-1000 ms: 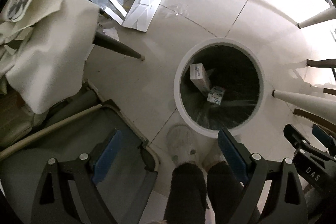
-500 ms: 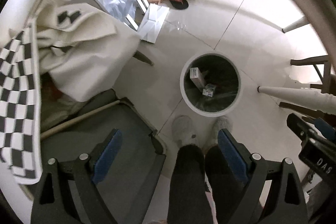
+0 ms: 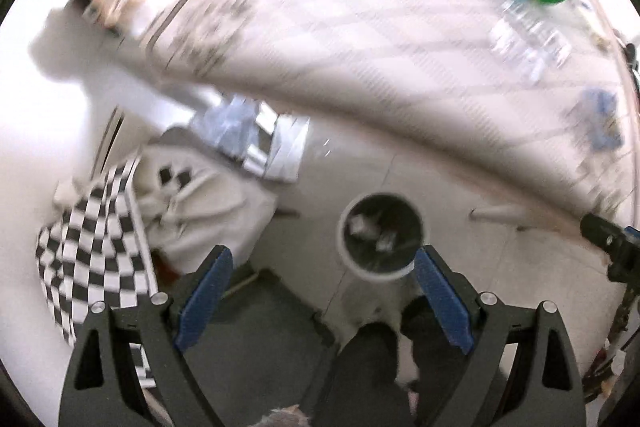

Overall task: Collect trash
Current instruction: 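Grasp the clear blister pack with the left tool while the right tool grasps the blue snack bag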

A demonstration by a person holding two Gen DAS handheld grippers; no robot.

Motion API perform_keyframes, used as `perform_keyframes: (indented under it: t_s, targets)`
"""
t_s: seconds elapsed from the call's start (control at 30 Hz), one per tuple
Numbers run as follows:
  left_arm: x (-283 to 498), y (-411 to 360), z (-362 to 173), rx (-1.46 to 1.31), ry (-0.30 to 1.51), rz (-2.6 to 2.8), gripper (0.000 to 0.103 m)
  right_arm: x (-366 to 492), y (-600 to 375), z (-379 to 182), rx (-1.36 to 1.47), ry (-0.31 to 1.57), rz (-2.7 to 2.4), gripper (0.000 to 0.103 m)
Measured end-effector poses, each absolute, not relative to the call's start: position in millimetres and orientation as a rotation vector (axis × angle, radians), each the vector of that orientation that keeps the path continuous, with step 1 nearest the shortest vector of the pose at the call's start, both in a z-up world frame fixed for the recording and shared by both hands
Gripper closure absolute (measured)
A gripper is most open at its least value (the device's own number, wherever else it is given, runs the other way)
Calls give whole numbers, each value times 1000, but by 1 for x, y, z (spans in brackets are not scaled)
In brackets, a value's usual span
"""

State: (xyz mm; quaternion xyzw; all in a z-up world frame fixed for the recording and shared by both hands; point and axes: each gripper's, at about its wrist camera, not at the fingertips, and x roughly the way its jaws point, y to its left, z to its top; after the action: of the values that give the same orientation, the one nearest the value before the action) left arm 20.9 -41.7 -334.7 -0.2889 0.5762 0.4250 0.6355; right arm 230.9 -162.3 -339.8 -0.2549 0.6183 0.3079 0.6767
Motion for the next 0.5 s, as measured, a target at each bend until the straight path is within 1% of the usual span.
perform_keyframes:
  t_s: [0.17,0.27,0.43,0.47,0.5]
  targets:
    - [90,-19,-339,-642,1332,940,10,313,-139,-344,-552,1369,606,4]
    - [126,-1,-353,-635,1383,936,10,341,-119,-360,-592,1368,594,4]
    - [161,20,-369,-589,1442,884,10,368,-81,-395,-683,1418,643,5]
    - [170,25,-372,-568,1453,857,10,371,-78,-398,-687,1429,657,7]
    - [177,28,-374,-557,1459,834,10,374,-73,-403,-700,1447,686,17]
